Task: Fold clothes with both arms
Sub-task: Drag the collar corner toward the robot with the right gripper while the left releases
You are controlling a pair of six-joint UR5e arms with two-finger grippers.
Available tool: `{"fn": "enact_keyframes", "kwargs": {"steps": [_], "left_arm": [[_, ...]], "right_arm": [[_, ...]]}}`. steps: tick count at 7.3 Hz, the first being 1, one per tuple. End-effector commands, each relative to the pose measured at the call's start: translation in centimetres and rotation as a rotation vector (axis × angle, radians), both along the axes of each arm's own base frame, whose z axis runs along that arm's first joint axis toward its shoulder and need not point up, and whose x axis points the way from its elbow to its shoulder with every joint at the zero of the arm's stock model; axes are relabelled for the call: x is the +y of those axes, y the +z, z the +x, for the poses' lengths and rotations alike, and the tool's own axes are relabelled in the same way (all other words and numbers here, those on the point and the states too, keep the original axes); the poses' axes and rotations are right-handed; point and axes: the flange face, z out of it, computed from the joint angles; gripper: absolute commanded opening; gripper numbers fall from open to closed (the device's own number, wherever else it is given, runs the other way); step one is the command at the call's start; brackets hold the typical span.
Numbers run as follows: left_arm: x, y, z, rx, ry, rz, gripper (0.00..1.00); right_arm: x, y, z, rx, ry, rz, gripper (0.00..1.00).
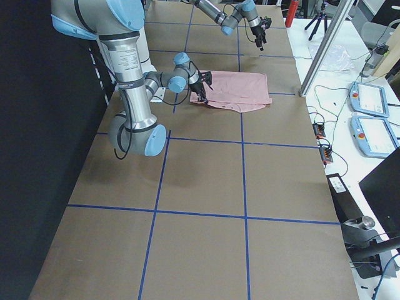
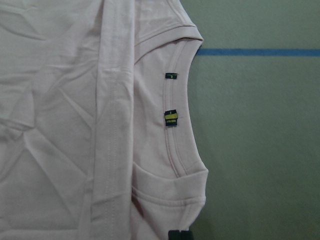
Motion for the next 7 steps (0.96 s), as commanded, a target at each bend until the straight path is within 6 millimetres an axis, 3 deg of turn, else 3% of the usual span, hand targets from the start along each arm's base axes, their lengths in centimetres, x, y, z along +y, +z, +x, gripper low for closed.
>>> {"fn": "enact_keyframes", "kwargs": {"steps": [1, 2, 4, 5, 6, 7], "left_arm": [[0.2, -0.3, 0.2, 0.004, 0.003, 0.004, 1.00], [0.3, -0.7, 0.4, 0.013, 0.004, 0.007, 1.00], [2.8, -2.6, -0.4, 0.089, -0.022, -0.015, 1.00], [6.0, -3.7, 1.0, 0.184, 0.006, -0.084, 1.00], [10.6, -5.1, 2.4, 0.268, 0.023, -0.130, 1.00], [16.5, -5.8, 4.0, 0.336, 0.050, -0.186, 1.00]], "right_arm": [[2.1, 1.8, 0.8, 0.025, -0.002, 0.006, 0.00], [2.1, 1.9, 0.7, 0.028, -0.001, 0.007, 0.99], [2.5, -0.8, 2.6, -0.035, -0.005, 0.020, 1.00], [3.0, -0.8, 4.2, -0.060, -0.009, 0.008, 1.00], [3.4, -0.9, 5.1, -0.117, 0.003, -0.021, 1.00], [3.7, -0.3, 5.4, -0.151, 0.013, -0.038, 1.00]]}}
